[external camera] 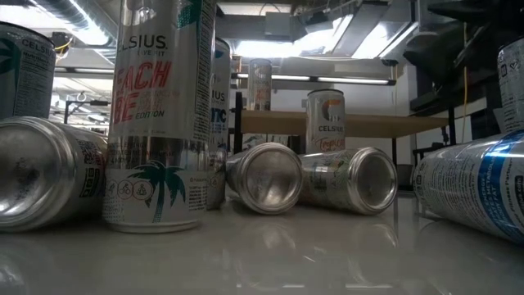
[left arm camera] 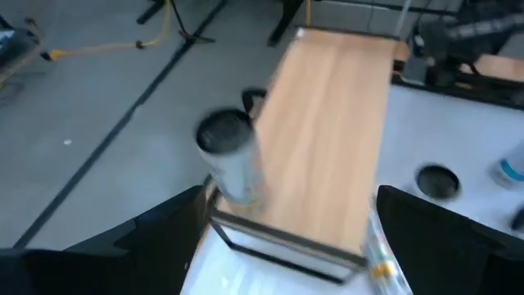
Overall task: Place canned beverage on shelf
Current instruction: Put the orange soda can on the shelf aligned with the other orange soda can
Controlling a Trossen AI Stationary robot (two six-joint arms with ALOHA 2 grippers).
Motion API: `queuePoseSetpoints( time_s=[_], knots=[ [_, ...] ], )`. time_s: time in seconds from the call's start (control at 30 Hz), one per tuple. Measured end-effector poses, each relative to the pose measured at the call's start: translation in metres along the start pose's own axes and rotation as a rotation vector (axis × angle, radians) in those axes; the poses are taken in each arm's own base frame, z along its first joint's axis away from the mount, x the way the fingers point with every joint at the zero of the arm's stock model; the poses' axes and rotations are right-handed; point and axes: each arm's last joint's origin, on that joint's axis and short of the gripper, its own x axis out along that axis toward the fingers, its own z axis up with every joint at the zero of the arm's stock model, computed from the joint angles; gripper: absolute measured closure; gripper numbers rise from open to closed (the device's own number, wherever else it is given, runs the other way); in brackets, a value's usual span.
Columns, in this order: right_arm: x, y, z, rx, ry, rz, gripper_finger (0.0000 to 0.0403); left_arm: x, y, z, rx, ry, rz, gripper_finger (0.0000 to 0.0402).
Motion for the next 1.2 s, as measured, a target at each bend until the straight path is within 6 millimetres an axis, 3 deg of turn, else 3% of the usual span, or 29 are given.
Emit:
queuePoseSetpoints(
  time_s=[0.2,0.5,0.83,1.2],
  knots=[
    [0.000,0.003,0.005,0.001,-0.052,0.026,0.0013,0.005,-0.017,-0.045,-0.045,-0.010,-0.041,0.0052],
    [0.001,0.016,0.031,-0.001,-0.151,0.076,0.0013,-0.012,-0.034,-0.098,-0.082,-0.054,-0.107,0.0052],
    [0.025,0.035,0.068,-0.091,-0.135,0.073,0.0013,-0.015,-0.047,-0.119,-0.056,-0.170,-0.174,0.0052],
    [0.093,0.048,0.087,-0.131,0.084,0.050,0.0013,-0.010,-0.052,-0.121,-0.047,-0.205,-0.192,0.0052]
  ],
)
